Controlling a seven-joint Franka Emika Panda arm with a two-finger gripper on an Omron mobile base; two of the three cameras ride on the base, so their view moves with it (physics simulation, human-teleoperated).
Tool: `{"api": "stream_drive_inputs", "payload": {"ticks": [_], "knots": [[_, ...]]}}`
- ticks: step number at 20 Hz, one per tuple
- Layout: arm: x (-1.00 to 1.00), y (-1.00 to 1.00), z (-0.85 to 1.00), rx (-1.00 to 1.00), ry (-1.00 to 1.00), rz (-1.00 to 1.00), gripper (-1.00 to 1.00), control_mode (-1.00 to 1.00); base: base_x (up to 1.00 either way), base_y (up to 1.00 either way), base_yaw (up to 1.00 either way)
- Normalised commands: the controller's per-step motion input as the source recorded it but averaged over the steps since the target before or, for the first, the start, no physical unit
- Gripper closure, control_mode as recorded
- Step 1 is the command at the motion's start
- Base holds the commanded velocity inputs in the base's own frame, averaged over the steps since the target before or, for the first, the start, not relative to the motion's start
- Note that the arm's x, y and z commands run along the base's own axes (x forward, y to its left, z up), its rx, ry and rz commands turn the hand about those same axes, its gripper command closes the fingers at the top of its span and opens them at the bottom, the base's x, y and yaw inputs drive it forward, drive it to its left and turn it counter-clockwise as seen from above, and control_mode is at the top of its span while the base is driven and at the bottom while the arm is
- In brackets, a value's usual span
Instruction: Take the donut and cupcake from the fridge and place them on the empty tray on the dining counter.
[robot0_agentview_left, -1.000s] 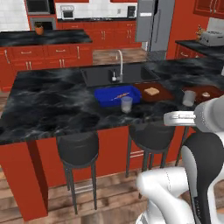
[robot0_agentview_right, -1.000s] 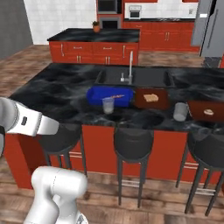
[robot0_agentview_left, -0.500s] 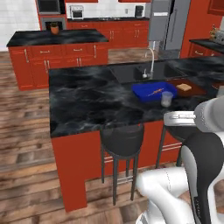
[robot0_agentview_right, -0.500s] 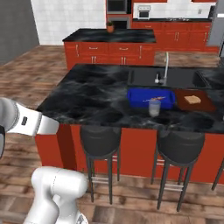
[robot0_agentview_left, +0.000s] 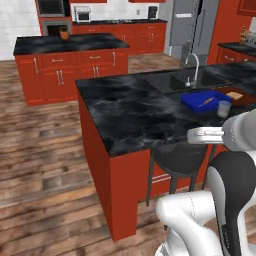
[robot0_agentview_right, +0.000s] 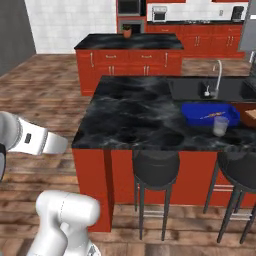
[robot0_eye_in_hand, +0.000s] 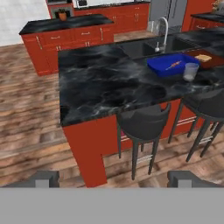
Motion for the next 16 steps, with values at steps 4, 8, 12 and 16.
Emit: {"api": "stream_drive_inputs", "payload": {"ticks": [4, 8, 12, 16], "knots": [[0.0, 0.0, 0.0, 0.0, 0.0, 0.0, -1.0, 1.0, 0.34, 1.0, -0.3], [0.0, 0.0, 0.0, 0.0, 0.0, 0.0, -1.0, 1.0, 0.25, 0.42, -0.85], [0.0, 0.0, 0.0, 0.0, 0.0, 0.0, -1.0, 1.0, 0.0, 0.08, -1.0], [0.0, 0.0, 0.0, 0.0, 0.0, 0.0, -1.0, 1.0, 0.0, 0.02, -1.0]]}}
